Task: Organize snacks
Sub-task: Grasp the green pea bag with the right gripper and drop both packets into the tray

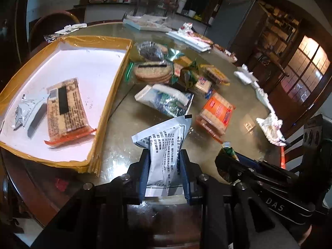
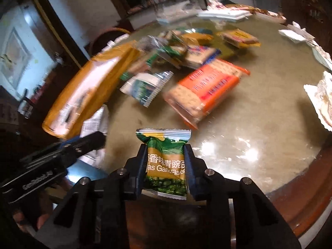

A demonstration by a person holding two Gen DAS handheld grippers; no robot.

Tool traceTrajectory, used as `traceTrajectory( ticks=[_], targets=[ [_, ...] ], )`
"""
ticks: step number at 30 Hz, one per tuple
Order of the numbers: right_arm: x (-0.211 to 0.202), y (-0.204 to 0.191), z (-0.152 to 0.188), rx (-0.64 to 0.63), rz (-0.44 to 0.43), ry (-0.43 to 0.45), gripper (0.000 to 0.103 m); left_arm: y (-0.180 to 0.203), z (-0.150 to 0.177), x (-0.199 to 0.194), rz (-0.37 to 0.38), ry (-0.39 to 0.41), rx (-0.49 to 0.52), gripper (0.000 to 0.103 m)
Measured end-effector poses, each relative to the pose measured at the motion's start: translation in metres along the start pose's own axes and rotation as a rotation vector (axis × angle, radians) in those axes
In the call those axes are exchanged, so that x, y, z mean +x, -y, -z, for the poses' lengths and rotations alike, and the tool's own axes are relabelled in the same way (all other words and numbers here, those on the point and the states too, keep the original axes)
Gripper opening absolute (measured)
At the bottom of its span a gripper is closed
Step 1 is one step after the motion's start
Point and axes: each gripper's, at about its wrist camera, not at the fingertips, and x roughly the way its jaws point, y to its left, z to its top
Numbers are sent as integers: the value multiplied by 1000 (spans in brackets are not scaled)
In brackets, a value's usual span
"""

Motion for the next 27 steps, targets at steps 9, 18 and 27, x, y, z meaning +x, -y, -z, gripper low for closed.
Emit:
traceTrajectory(
  ticks=[9,18,27],
  targets=[
    [3,-54,-40,-92,-201,56,36,-43,-37,-55,-28,146,-82,27],
    [76,-124,-107,-162,-289,-17,36,-150,-77,-61,-214,210,-257,27],
    [157,-160,-133,-237,-126,-136,36,-200,-103,-5,-315,66,-274,27]
  ],
)
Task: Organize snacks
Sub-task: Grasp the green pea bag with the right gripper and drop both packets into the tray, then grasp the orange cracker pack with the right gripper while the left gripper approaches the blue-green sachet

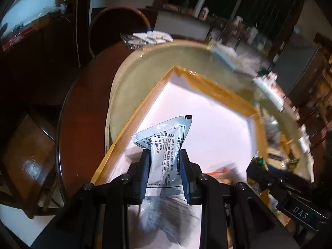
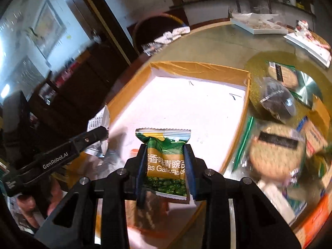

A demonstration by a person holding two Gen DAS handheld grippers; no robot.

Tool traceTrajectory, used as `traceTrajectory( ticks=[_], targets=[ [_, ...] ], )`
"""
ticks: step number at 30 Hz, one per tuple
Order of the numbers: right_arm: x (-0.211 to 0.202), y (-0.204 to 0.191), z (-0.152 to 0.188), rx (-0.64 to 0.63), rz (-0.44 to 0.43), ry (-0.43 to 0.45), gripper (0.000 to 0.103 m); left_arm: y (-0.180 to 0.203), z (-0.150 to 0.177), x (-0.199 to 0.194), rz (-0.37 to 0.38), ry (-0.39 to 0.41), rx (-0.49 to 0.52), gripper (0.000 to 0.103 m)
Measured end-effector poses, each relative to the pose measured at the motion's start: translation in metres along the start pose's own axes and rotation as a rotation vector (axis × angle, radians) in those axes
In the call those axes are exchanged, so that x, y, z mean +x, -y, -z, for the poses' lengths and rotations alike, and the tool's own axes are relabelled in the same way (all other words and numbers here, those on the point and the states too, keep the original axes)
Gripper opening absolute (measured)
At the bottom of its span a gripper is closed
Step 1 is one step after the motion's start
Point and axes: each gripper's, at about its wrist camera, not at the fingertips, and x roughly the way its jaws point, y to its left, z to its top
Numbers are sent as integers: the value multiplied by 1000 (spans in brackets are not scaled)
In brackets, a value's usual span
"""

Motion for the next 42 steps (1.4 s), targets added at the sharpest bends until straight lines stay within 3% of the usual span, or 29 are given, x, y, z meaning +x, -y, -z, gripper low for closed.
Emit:
traceTrajectory(
  ticks=[5,9,12,14,17,18,23,25,30,33,36,42],
  targets=[
    [12,6,1,29,35,-31,39,-5,-1,19,-17,-66,-1,30],
    [13,6,0,24,43,-33,42,-11,-5,15,-5,-64,-35,35],
    [2,5,2,21,47,-17,57,-7,-2,10,19,-88,-30,45],
    [-14,4,6,10,45,25,70,-3,1,-5,7,-28,-35,60],
    [-55,9,27,25,2,105,74,12,16,-40,8,80,-4,79],
    [-73,14,40,37,-20,139,75,18,22,-50,16,103,6,81],
    [-124,43,101,117,-32,231,83,60,65,-77,105,134,26,81],
    [-136,59,123,145,-10,219,83,84,81,-78,154,107,76,81],
    [-160,101,154,244,37,194,83,131,102,-73,194,38,186,81],
    [-162,132,155,356,34,175,83,146,107,-77,204,31,216,81],
    [-156,160,146,450,110,169,83,154,112,-80,184,41,241,81],
    [-132,179,122,518,167,103,83,152,115,-77,171,15,209,81]
  ],
)
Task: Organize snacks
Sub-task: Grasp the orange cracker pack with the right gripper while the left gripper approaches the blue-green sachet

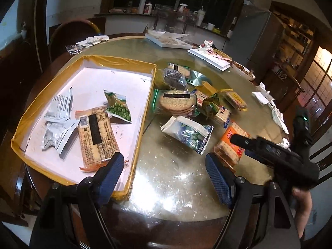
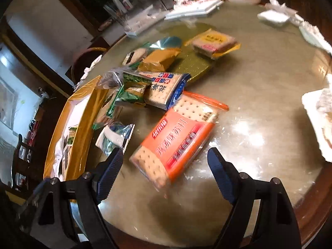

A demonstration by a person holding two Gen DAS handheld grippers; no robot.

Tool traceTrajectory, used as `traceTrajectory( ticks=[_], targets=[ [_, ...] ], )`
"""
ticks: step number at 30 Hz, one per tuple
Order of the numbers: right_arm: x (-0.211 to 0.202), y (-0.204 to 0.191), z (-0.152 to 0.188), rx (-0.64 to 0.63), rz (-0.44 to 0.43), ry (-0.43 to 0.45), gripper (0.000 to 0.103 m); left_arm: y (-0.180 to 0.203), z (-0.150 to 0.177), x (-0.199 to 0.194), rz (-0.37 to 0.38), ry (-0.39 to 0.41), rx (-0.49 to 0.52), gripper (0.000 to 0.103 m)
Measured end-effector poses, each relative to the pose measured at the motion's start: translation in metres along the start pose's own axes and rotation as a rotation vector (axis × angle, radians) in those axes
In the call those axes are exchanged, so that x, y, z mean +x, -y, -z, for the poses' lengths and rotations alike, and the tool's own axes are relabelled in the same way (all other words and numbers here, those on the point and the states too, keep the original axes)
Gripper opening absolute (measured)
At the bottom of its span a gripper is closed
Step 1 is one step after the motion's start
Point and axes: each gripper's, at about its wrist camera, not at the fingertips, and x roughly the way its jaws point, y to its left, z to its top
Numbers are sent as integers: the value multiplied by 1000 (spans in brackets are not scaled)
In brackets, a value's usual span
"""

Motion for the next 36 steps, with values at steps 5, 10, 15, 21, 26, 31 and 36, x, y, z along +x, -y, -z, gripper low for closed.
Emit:
traceTrajectory(
  ticks=[5,10,15,21,26,31,36],
  targets=[
    [16,-6,-16,27,91,3,84,-3,2,2,-4,-6,-19,81],
    [38,-22,-28,-95,274,4,88,-3,2,1,5,-7,-29,81],
    [31,-20,-8,-201,324,24,84,5,-5,8,66,-40,-66,81],
    [-5,2,30,-240,331,66,61,22,-21,50,97,-150,-116,81],
    [-22,16,46,-276,297,77,57,34,-30,87,55,-240,-166,79],
    [-26,18,50,-273,273,94,58,42,-44,119,-30,-279,-248,79],
    [-26,20,50,-282,252,95,59,53,-52,141,-172,-255,-220,78]
  ],
)
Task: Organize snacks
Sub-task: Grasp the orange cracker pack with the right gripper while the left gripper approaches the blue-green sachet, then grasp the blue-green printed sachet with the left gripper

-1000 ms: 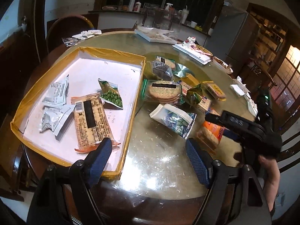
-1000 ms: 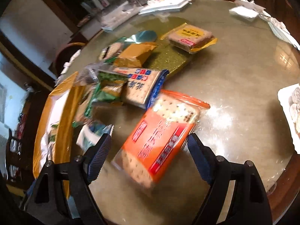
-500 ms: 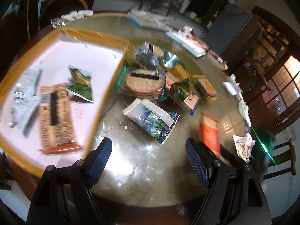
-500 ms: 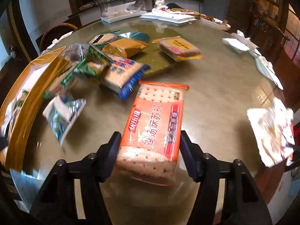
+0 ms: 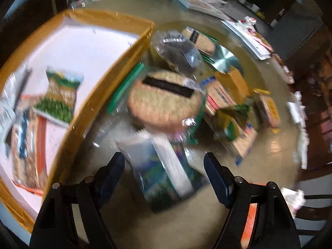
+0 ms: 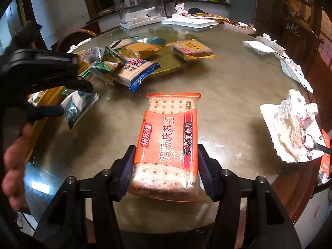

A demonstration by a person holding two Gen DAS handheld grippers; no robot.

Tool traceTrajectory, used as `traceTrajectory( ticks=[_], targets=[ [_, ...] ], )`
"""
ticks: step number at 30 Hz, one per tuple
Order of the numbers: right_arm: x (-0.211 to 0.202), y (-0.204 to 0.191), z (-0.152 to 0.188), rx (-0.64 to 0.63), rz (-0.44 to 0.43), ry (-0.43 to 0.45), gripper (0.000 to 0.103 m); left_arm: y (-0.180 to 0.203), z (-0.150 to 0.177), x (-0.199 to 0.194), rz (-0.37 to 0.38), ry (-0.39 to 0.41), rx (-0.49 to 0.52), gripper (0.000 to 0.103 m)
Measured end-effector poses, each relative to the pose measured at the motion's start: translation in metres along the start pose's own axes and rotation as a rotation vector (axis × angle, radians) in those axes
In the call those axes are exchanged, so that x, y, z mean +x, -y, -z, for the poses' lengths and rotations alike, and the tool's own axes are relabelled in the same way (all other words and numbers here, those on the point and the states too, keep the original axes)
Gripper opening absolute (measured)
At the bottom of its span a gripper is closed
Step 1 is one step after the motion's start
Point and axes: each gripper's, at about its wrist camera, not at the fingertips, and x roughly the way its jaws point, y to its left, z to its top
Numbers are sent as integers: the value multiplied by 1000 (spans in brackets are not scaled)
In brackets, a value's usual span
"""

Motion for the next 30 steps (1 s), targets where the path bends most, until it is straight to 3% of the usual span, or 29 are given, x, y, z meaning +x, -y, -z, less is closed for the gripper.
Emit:
traceTrajectory(
  ticks=[3,5,9,11,15,18,19,24,26,28,30],
  targets=[
    [-1,1,2,0,-7,1,59,5,8,-1,-55,33,78,66],
    [-1,2,1,-4,-15,-1,59,4,16,-7,-32,30,153,58],
    [-1,3,2,-6,-27,9,60,-4,48,-23,-4,61,304,53],
    [-1,2,4,-20,-35,18,64,-10,65,-33,24,62,365,53],
    [-1,3,3,-23,-67,23,73,-21,82,-44,11,46,410,55],
    [2,4,-2,-2,-75,8,73,-23,85,-41,-39,40,421,67],
    [3,4,-4,-4,-68,3,73,-22,87,-41,-45,47,423,72],
    [13,-6,-10,-43,50,-7,73,-25,94,-41,-24,78,423,70],
    [12,-8,-9,-42,71,2,64,-26,97,-44,-12,104,440,54],
    [9,-9,-8,-39,75,6,56,-24,99,-46,-7,106,471,48],
    [7,-8,-6,-32,69,11,55,-23,101,-48,19,110,502,41]
  ],
)
